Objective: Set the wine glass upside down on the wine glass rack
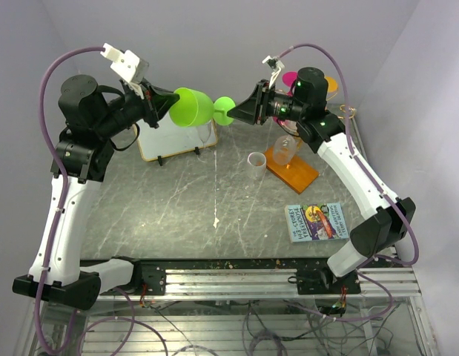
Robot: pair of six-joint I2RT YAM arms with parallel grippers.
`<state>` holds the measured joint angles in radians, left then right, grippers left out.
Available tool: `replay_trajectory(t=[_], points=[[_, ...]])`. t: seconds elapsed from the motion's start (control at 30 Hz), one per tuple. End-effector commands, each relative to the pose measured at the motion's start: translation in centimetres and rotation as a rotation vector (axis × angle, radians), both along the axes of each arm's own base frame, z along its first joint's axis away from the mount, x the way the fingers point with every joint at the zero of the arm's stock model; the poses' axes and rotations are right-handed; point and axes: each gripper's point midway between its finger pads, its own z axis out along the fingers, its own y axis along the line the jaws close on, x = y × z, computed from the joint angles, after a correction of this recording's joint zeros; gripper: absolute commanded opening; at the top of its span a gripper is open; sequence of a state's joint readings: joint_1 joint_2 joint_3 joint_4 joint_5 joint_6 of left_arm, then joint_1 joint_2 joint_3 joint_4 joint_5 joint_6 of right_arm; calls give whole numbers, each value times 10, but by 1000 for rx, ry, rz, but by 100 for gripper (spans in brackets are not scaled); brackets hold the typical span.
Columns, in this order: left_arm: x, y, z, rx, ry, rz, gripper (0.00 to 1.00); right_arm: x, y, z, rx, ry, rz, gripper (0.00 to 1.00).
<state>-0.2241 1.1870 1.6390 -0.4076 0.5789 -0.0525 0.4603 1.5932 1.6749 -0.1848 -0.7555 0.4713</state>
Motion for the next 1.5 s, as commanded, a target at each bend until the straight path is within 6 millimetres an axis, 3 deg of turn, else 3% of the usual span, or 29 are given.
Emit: replay_trajectory(t=[0.0,0.5,0.67,0.77,0.9,1.17,1.3,1.47], points=[[0,2,14,-14,-61,6,7,1,3,12,19,-24,-3,23],[0,-1,9,0,-65,-12,7,6,7,7,20,11,-9,21],[0,-1,6,-3,-61,-9,7,12,1,8,-6,-13,-59,1],[1,0,7,-36,-37,7,7,17,-5,9,-35,-39,-107,0],[0,0,5,-42,-28,10,21,24,-16,15,-66,-89,-161,0],[-10,8,3,-17,-44,37,57,41,-62,35,-116,-199,-308,0],[-17,14,-2,10,-49,57,73,49,-101,52,-118,-245,-390,0],[-24,25,-13,73,-36,99,84,49,-158,80,-177,-369,-536,0]])
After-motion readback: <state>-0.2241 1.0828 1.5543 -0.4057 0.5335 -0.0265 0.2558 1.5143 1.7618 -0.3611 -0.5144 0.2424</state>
